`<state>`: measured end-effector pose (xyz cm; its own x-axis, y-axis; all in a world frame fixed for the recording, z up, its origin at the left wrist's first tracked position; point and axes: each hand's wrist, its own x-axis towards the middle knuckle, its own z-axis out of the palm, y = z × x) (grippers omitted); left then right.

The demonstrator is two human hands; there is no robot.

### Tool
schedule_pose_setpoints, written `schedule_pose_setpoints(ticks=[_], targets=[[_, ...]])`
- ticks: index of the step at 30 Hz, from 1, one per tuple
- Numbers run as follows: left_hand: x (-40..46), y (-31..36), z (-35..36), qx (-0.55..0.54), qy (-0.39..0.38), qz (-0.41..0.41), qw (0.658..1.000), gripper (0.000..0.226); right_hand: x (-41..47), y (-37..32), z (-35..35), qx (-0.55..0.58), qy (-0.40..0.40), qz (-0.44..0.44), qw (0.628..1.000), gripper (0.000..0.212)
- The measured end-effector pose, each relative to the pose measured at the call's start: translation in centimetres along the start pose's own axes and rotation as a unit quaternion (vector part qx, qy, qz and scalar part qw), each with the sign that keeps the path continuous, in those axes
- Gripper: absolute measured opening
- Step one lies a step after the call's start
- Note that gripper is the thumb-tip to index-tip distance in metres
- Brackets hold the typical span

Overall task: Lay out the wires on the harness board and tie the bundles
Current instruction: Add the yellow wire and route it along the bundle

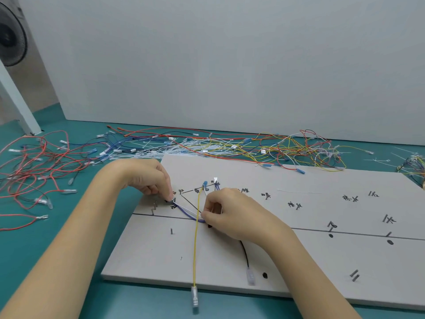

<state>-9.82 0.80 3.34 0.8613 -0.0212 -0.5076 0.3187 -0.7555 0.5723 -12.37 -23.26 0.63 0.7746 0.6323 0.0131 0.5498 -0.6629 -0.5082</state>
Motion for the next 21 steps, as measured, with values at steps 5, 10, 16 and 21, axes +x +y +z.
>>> schedule_pose_setpoints(ticks=[5,10,16,21], targets=[[0.1,0.06,-0.01,0.029,-0.002,0.008,1.0,0.005,-0.1,-0.17,-0.09,0.009,0.026,0.001,1.0,0.023],[-0.14,-0.38,-0.3,0.042,-0.014,0.04,0.998,0.01,-0.14,-0.44,0.03,0.008,0.046,-0.002,0.999,0.033],[-0.46,-0.38,-0.45,0.04,-0.025,0.055,0.997,0.013,-0.11,-0.52,0.3,-0.007,0.06,0.005,0.998,0.039],[-0.45,-0.08,-0.39,0.044,0.005,0.065,0.997,0.013,-0.03,-0.57,0.65,-0.021,0.072,-0.005,0.997,0.038]])
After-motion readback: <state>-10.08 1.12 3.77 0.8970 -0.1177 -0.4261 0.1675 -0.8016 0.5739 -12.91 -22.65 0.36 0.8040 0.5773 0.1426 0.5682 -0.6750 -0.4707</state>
